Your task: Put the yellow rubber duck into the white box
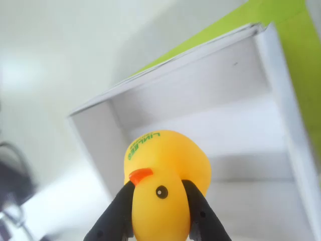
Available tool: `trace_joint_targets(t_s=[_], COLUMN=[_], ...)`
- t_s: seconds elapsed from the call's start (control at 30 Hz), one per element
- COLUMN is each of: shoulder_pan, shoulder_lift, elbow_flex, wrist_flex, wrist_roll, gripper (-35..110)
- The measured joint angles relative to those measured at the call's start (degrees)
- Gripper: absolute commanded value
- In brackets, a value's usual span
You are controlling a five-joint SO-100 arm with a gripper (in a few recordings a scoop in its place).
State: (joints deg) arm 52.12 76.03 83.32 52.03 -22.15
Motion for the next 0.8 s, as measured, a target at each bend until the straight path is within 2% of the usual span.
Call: trace_joint_targets(t_s=[0.07, 0.1, 0.37, 0.47, 0.63, 0.8], shoulder_pan=[0.5, 0.5, 0.5, 0.4, -0.6, -7.3], shoulder_lift=[-1.9, -2.6, -3.4, -3.4, -2.8, 14.8], elbow_flex=[0.0, 0.0, 0.0, 0.0, 0.0, 0.0], wrist_flex=[-1.1, -1.5, -4.5, -4.6, -3.4, 3.3], wrist_roll=[-1.2, -1.8, -4.4, -5.1, -4.3, 7.8], gripper=[17, 21, 28, 25, 3, 0])
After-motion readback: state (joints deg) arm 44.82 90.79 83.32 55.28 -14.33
